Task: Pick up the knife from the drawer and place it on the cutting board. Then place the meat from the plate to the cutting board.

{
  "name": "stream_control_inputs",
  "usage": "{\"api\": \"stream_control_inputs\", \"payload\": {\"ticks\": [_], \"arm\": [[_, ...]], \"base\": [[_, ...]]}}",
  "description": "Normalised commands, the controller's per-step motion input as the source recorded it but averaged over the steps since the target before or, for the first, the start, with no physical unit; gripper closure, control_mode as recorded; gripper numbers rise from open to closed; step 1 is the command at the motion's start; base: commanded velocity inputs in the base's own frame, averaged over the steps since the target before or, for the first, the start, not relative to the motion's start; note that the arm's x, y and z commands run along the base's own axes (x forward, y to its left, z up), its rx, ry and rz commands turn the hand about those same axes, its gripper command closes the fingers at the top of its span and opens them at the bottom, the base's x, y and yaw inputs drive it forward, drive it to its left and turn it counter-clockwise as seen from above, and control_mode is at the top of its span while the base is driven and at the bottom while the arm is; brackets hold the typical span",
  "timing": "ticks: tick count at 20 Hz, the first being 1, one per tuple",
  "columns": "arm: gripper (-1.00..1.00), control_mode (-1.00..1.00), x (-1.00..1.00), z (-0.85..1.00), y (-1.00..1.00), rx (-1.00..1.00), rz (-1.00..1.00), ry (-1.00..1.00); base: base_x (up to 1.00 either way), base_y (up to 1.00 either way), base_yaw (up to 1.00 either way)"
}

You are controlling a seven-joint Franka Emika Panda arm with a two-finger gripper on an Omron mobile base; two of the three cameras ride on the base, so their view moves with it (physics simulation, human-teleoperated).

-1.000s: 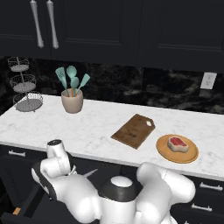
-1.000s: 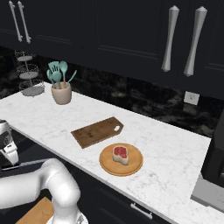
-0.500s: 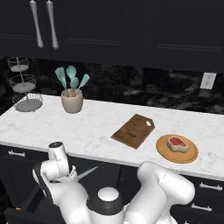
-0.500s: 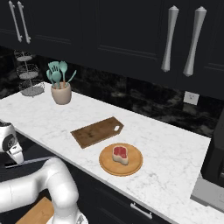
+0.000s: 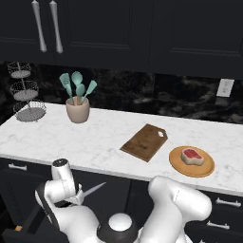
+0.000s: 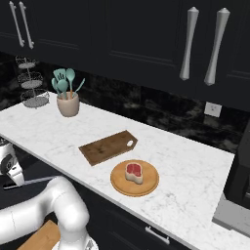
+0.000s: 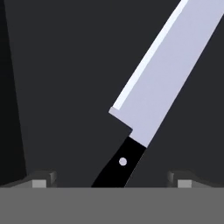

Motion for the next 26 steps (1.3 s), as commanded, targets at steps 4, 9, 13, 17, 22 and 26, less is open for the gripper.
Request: {"api": "stream_control_inputs", "payload": {"ticks": [4,9,13,17,22,26], "arm": [[-1.0,-1.0,-0.95,-0.03,0.24,-0.14,0.0,0.19],[-1.0,-1.0,-0.53,0.0,0.0,-0.07,0.0,0.22],[-1.0,-1.0,-0.04,0.0,0.0,-0.02,0.0,0.11],[-1.0,-1.0,0.32,-0.34,0.08,0.0,0.0,-0.04],[-1.0,-1.0,0.13,-0.45,0.18,0.0,0.0,-0.4],[-1.0,-1.0,0.0,-0.74,0.19,0.0,0.0,-0.4]], "base": [[0.0,0.0,0.0],[0.0,0.0,0.0],[0.0,0.0,0.0],[0.0,0.0,0.0],[0.0,0.0,0.0],[0.0,0.0,0.0]]}}
